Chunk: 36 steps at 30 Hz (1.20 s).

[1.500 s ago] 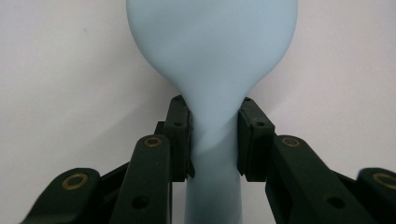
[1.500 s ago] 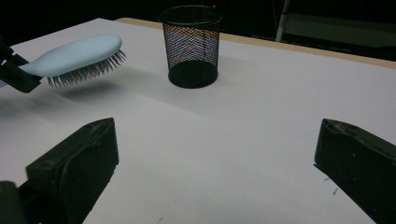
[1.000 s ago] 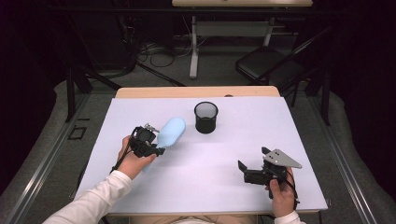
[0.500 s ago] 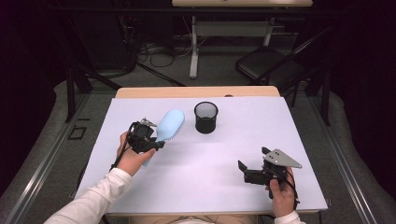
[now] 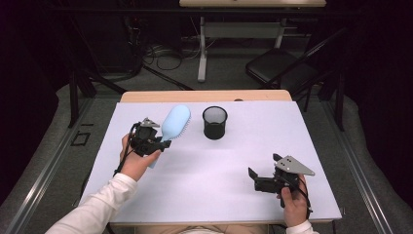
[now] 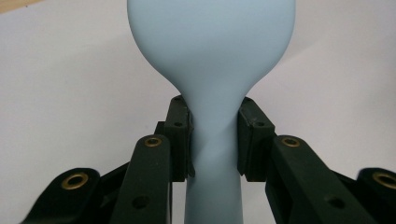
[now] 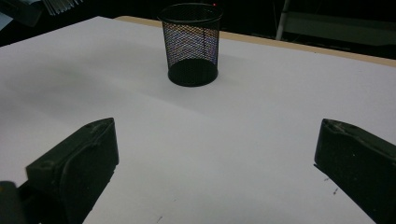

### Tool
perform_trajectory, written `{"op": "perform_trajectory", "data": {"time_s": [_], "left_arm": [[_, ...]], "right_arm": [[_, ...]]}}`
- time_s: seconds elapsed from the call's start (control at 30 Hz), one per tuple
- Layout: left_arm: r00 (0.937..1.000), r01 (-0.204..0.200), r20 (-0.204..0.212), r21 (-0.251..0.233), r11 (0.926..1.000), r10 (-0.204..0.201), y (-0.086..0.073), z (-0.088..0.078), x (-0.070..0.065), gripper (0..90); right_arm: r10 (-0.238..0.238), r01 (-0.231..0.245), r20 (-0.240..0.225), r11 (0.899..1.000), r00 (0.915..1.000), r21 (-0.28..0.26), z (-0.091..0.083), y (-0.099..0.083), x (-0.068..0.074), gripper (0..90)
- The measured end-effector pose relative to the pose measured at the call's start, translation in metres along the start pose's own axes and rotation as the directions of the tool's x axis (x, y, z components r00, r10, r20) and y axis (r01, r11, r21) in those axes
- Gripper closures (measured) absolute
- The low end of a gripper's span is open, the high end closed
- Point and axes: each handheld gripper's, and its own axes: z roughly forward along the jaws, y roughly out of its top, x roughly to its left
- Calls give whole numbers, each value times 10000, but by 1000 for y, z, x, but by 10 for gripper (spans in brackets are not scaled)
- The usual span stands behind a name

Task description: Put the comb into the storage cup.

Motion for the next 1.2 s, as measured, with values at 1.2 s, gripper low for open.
{"op": "perform_trajectory", "data": {"time_s": [1.2], "left_arm": [[9988,-229,358,-2490,9682,328,39,-7,-19,697]], "right_arm": [[29,-29,-39,10000,10000,50,0,0,-1,0]]}}
